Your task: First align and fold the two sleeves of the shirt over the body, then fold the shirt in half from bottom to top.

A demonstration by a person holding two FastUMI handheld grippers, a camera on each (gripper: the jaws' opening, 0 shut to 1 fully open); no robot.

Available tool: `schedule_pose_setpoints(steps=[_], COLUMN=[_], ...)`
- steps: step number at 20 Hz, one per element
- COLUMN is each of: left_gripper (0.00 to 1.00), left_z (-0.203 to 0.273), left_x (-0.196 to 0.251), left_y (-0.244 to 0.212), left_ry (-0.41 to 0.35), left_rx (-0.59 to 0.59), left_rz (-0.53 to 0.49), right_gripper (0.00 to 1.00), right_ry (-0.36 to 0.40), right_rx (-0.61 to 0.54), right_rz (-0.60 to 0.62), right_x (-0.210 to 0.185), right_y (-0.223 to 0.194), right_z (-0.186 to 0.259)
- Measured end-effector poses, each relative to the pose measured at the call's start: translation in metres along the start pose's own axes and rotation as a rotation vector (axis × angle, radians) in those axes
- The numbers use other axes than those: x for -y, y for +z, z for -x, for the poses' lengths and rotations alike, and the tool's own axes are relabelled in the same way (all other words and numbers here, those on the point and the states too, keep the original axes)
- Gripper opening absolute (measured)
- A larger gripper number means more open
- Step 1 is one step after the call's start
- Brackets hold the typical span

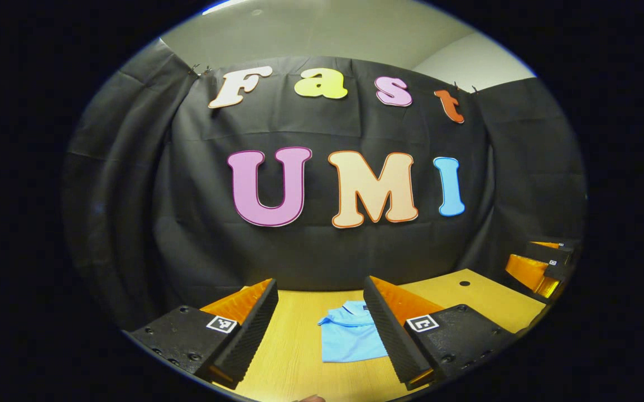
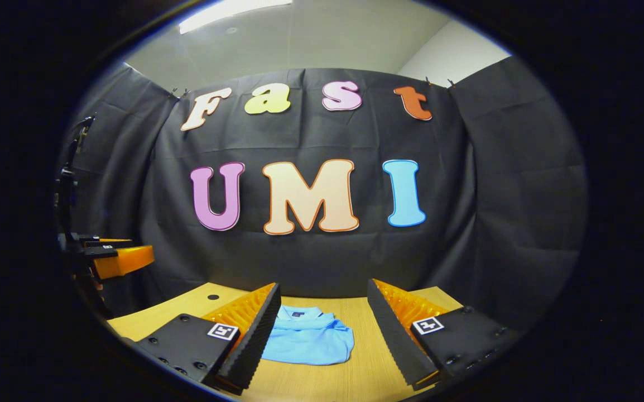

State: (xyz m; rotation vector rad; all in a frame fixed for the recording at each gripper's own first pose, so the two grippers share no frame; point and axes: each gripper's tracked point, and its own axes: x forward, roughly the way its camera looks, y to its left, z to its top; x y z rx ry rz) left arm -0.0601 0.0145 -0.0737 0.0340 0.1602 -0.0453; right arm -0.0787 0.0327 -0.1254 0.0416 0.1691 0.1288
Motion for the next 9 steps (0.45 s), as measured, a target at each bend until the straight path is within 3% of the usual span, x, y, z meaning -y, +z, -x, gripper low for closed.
schedule_pose_setpoints(steps=[1,2,6,7,9], left_gripper=[0.94,0.94,0.94,0.94,0.94], left_z=[0.009,0.016,0.035,0.039,0.042], left_x=[0.0,0.0,0.002,0.001,-0.002], left_y=[0.002,0.002,0.01,0.014,0.017], left_ry=[0.001,-0.001,-0.013,-0.01,-0.01], left_rx=[0.005,0.008,0.02,0.029,0.037], left_rz=[-0.001,-0.003,-0.001,-0.005,-0.01], right_gripper=[0.93,0.97,0.97,0.93,0.97], right_ry=[-0.001,-0.003,0.004,0.002,0.007], right_rx=[0.012,0.022,0.04,0.047,0.053], right_rz=[0.009,0.017,0.019,0.021,0.023], right_x=[-0.001,-0.002,-0.013,-0.013,-0.016], right_y=[0.003,0.007,0.015,0.018,0.022], right_z=[0.012,0.02,0.04,0.041,0.043])
